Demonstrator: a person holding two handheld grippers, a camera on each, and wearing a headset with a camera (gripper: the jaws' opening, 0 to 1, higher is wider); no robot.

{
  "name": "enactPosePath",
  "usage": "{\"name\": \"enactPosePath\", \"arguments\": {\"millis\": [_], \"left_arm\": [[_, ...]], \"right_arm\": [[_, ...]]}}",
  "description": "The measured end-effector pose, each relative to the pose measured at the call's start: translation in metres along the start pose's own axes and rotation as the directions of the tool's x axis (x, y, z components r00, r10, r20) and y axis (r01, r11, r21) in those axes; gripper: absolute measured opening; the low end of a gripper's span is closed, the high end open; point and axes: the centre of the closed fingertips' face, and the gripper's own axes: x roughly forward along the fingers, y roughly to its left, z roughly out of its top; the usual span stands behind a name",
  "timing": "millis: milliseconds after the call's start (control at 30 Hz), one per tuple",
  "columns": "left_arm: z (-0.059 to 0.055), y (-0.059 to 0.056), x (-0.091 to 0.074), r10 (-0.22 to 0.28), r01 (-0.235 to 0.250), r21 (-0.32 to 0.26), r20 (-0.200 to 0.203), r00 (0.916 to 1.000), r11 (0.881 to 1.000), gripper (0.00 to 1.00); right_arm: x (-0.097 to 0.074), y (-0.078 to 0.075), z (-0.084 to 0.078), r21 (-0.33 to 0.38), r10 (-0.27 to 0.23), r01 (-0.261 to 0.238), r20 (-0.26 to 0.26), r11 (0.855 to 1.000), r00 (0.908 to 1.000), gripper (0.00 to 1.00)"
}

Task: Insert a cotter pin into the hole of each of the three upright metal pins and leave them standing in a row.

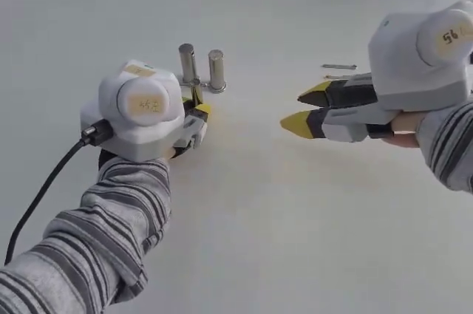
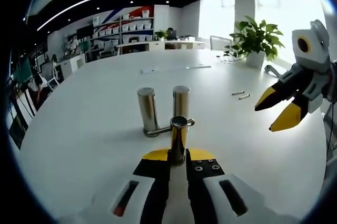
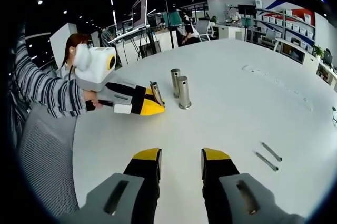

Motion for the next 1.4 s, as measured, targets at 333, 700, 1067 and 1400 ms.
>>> {"name": "enactPosePath", "arguments": {"millis": [333, 700, 1067, 1400], "left_arm": [[0.005, -0.002, -0.012, -0.023, 0.024, -0.021, 0.022, 0.9995, 0.999, 0.28], [0.019, 0.003, -0.031, -0.049, 0.051, -0.019, 0.067, 0.9965, 0.999, 0.55], [0.026, 0.000, -0.050, -0.108, 0.110, -0.017, 0.101, 0.9890, 0.994, 0.79], [0.030, -0.008, -0.068, -0.157, 0.154, 0.031, 0.119, 0.9804, 0.988, 0.95]], "right_arm": [[0.005, -0.006, 0.016, 0.037, -0.013, 0.011, 0.057, 0.999, 0.9983, 0.26], [0.020, -0.013, 0.059, 0.060, -0.029, 0.017, 0.191, 0.998, 0.9812, 0.28], [0.046, -0.009, 0.081, 0.058, -0.026, 0.013, 0.232, 0.998, 0.9724, 0.30], [0.071, -0.008, 0.087, 0.060, -0.018, 0.004, 0.229, 0.998, 0.9733, 0.29]]}}
